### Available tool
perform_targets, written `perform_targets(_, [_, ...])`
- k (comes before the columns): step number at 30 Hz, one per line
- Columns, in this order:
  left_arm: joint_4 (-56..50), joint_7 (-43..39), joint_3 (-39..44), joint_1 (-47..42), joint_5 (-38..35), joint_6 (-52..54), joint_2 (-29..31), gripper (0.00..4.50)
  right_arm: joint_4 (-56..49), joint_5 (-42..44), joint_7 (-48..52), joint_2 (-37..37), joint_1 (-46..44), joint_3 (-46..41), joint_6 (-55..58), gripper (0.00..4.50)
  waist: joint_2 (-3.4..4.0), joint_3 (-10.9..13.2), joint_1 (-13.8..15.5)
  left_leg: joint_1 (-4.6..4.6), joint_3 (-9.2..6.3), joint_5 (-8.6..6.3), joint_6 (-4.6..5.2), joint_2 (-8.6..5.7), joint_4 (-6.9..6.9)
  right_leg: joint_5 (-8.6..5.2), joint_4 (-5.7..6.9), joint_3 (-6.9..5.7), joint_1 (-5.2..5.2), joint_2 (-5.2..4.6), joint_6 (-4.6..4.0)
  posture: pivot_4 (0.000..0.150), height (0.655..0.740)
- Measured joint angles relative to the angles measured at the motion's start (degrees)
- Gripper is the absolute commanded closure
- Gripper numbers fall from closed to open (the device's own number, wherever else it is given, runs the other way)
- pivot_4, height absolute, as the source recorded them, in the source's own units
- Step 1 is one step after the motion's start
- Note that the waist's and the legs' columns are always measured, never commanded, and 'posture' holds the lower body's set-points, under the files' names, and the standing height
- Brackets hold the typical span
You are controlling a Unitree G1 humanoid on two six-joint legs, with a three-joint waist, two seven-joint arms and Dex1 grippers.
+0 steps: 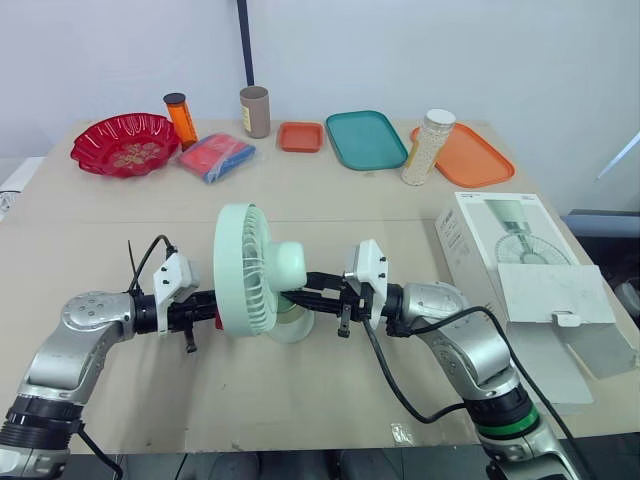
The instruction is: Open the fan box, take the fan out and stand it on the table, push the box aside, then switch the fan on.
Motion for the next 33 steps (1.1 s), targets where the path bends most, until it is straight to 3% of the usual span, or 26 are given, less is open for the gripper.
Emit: perform_targets(33, [-4.53, 5.4, -3.26, 2.07, 0.81, 1.61, -6.59, 4.38, -1.62, 2.28, 0.46, -4.07, 0.54, -0.39, 0.66, 4.16, -0.01, -0.02, 0.07, 0.05, -0.04, -0.04, 0.06, -0.03, 0.1, -0.03, 0.05, -0.02, 0.1, -0.01, 0.01, 0.15, 0.74])
